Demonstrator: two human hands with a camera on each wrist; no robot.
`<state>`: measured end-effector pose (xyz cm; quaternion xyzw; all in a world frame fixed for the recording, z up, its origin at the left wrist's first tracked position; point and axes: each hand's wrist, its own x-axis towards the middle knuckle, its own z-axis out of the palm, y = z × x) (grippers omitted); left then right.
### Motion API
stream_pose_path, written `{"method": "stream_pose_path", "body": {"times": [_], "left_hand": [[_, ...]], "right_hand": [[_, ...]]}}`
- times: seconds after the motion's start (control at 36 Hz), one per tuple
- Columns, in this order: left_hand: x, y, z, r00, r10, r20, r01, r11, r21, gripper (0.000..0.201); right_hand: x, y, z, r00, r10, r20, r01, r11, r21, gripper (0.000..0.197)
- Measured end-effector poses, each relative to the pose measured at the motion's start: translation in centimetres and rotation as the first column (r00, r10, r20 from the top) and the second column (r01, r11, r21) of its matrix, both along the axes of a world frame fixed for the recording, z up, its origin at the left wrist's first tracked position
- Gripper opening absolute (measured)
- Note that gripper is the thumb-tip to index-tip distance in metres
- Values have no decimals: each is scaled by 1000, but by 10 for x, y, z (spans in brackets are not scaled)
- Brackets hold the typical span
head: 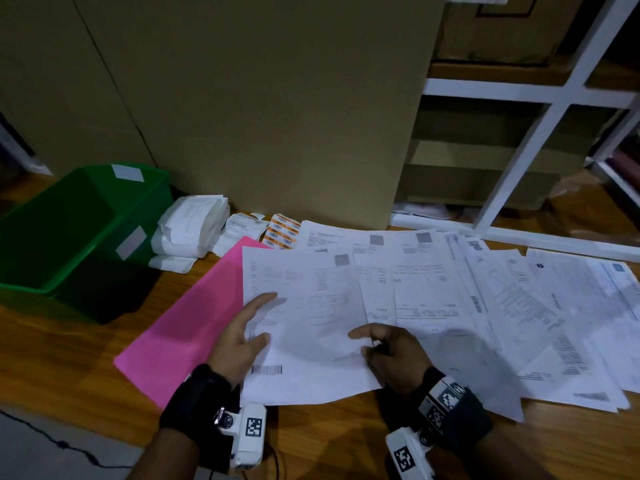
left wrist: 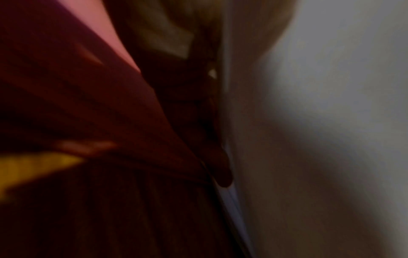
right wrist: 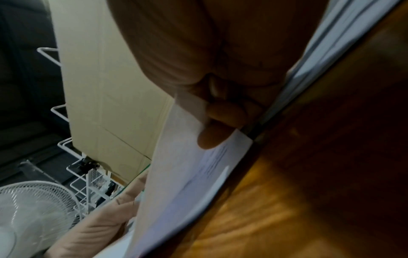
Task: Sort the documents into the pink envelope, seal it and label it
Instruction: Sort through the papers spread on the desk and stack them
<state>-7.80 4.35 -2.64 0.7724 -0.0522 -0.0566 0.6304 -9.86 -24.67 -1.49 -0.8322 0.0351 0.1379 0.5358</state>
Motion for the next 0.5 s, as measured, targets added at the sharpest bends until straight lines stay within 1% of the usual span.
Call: {"method": "stream_pose_path", "body": {"times": [0.06, 0.08, 0.11, 0.14, 0.17, 0.19, 0.22, 0.25, 0.28, 0.31, 0.39, 0.44, 0.5], "left_hand": [[-2, 3, -2, 1000, -5, -20, 5, 1000, 22, 67], [-2, 5, -4, 1000, -2, -29, 2, 1000, 19, 65], [-3, 8, -5, 999, 10, -40, -10, 1000, 16, 62], [-4, 11, -6, 998, 24, -51, -23, 1000, 13, 60], [-4, 14, -8, 998, 37, -59, -37, 999, 6, 57], [-4, 18, -10, 997, 45, -67, -45, 999, -2, 55], [-4, 20, -11, 996, 51, -76, -52, 999, -9, 53], [-4, 22, -12, 996, 52, -78, -53, 999, -8, 51], [-4, 22, -12, 996, 48, -77, -48, 999, -4, 50], [-3, 21, -12, 996, 39, -78, -39, 999, 2, 50], [-3, 18, -14, 995, 30, -92, -30, 1000, 2, 50], [-2, 17, -16, 995, 33, -93, -30, 999, 26, 51], [-2, 18, -19, 995, 28, -92, -23, 998, 54, 53]], "right_hand": [[4, -1, 5, 997, -59, 58, 63, 995, -76, 29], [7, -3, 6, 989, -118, 93, 129, 984, -125, 29], [13, -7, 4, 973, -185, 136, 207, 963, -172, 31], [19, -12, 2, 959, -218, 181, 258, 936, -240, 34], [27, -16, 1, 959, -203, 199, 261, 906, -333, 40], [33, -20, 1, 972, -158, 172, 220, 870, -441, 47], [38, -24, 0, 986, -114, 121, 162, 834, -527, 51], [43, -26, 1, 993, -87, 74, 114, 812, -572, 54], [46, -27, 3, 995, -85, 46, 96, 814, -573, 55], [48, -27, 5, 994, -101, 39, 105, 832, -545, 53], [48, -20, 7, 987, -154, 44, 158, 891, -425, 36], [47, -15, 6, 982, -177, 61, 187, 923, -336, 26], [46, -10, 7, 977, -186, 107, 209, 937, -280, 19]]}}
